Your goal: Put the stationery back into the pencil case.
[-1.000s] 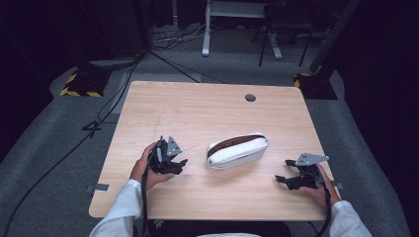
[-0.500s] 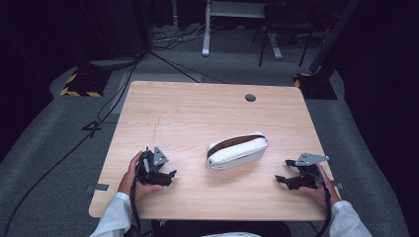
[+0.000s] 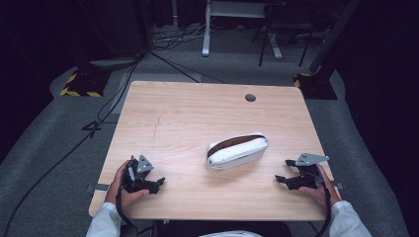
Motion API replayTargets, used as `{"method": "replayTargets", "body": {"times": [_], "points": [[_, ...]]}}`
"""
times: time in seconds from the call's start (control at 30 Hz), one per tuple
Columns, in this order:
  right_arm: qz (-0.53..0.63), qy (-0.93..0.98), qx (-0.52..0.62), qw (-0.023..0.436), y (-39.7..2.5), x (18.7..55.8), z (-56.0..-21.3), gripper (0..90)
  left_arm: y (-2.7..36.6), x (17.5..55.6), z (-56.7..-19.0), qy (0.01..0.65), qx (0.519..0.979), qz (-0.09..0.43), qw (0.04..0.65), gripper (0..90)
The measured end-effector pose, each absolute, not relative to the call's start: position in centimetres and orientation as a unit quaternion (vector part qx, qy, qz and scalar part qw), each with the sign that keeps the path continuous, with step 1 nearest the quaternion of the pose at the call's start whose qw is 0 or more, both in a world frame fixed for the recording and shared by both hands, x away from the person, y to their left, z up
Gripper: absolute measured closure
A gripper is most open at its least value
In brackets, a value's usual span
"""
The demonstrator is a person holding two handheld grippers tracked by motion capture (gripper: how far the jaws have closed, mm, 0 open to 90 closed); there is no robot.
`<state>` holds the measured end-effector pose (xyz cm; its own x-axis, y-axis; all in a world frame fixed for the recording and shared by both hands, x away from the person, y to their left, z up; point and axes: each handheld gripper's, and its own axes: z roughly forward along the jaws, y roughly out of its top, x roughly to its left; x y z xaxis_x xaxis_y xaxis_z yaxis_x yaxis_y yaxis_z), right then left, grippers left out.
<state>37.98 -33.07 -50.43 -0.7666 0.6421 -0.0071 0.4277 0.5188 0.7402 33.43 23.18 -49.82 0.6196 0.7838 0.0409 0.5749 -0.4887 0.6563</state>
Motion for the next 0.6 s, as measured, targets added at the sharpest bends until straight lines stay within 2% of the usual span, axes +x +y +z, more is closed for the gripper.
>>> {"method": "replayTargets", "body": {"times": [0.23,0.6], "points": [[0.379,0.859,0.313,0.142,-33.1,38.0,-50.4,19.4,24.7,33.0,-50.5,0.426,0.823,0.158,0.340,16.0],[0.379,0.859,0.313,0.142,-33.1,38.0,-50.4,19.5,24.7,33.0,-50.5,0.429,0.822,0.160,0.339,15.2]]}}
